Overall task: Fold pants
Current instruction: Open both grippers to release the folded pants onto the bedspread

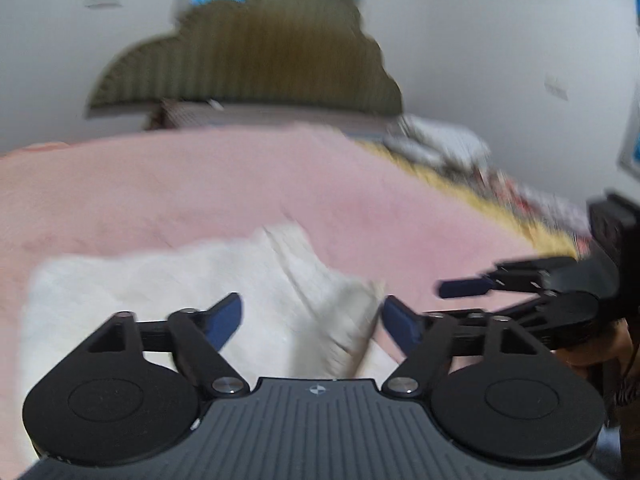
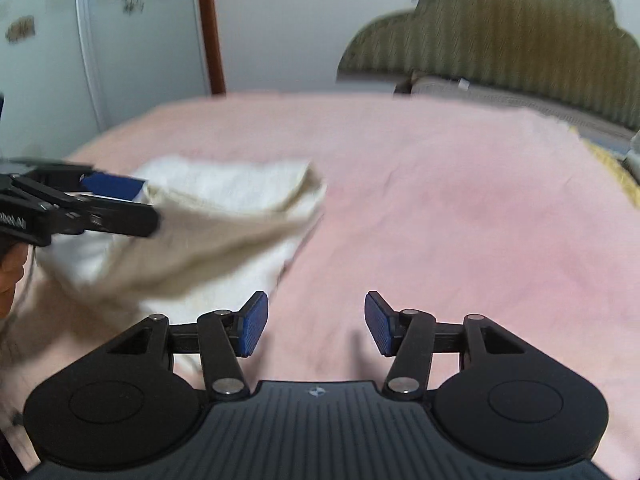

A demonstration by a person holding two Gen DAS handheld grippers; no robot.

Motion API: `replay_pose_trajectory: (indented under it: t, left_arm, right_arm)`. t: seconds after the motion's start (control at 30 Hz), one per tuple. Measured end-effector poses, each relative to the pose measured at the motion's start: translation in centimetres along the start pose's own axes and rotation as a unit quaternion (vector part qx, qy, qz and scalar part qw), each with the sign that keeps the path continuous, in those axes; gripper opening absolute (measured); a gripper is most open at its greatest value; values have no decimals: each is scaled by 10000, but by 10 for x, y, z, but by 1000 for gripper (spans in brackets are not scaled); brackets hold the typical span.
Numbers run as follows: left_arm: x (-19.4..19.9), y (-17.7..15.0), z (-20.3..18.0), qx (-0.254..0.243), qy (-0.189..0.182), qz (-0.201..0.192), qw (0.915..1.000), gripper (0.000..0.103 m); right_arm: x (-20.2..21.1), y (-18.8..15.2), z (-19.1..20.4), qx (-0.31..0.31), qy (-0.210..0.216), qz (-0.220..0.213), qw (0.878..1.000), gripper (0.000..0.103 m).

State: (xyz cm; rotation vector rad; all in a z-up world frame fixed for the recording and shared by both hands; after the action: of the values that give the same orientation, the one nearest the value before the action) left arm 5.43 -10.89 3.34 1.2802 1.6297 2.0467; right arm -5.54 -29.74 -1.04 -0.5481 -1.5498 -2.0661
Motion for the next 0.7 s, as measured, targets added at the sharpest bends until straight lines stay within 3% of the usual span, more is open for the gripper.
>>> replay_pose_trajectory:
  t: [0.07, 0.13, 0.17, 0.23, 0.33, 0.47, 0.5, 0.63, 0.7]
  left_arm:
    - [12, 9, 32, 185, 631, -354, 9972, 98]
    - [15, 15, 63, 350, 1252, -344, 9909, 97]
    - [14, 15, 77, 512, 1343, -304, 9892, 97]
    - [6, 14, 96, 737, 1292, -202, 9887, 97]
    - [-21, 7, 104, 583, 1608, 249, 9849, 97]
    - [-73, -19, 103, 153, 1768, 1277, 9758, 90]
    - [-75, -26, 109, 162, 1754, 1358, 9750, 91]
    - [-49, -25, 107, 198, 1928, 984, 9761, 89]
    - [-31, -23, 103, 333, 1811, 744, 9801, 90]
  right_arm:
    - [7, 18, 9, -46, 290, -366, 9989, 53]
    - [3, 36, 27, 58, 655, -629, 9958, 53]
    - [-3, 44, 38, 143, 770, -687, 9946, 53]
    - [-25, 56, 63, 511, 813, -606, 9935, 53]
    - [-72, 61, 87, 925, 806, -115, 9924, 53]
    - [-133, 50, 73, 832, 275, 743, 9934, 52]
    - [-136, 46, 68, 756, 255, 765, 9939, 52]
    - [-100, 41, 68, 528, 121, 300, 9981, 53]
    - [-78, 30, 77, 532, 464, 186, 9973, 53]
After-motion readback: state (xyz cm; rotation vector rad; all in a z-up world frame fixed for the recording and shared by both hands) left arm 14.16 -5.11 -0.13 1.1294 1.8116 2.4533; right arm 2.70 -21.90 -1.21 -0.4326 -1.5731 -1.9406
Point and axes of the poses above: each gripper's, at about its wrist camera, not at the fingertips, and x roughly against the way its jaws point, z to its left, y to its top, the point moved 3 cm from there along -x, roughly the way its jaws point, and after that the axes turned 13 degrees about -x, right-handed, at the moved point
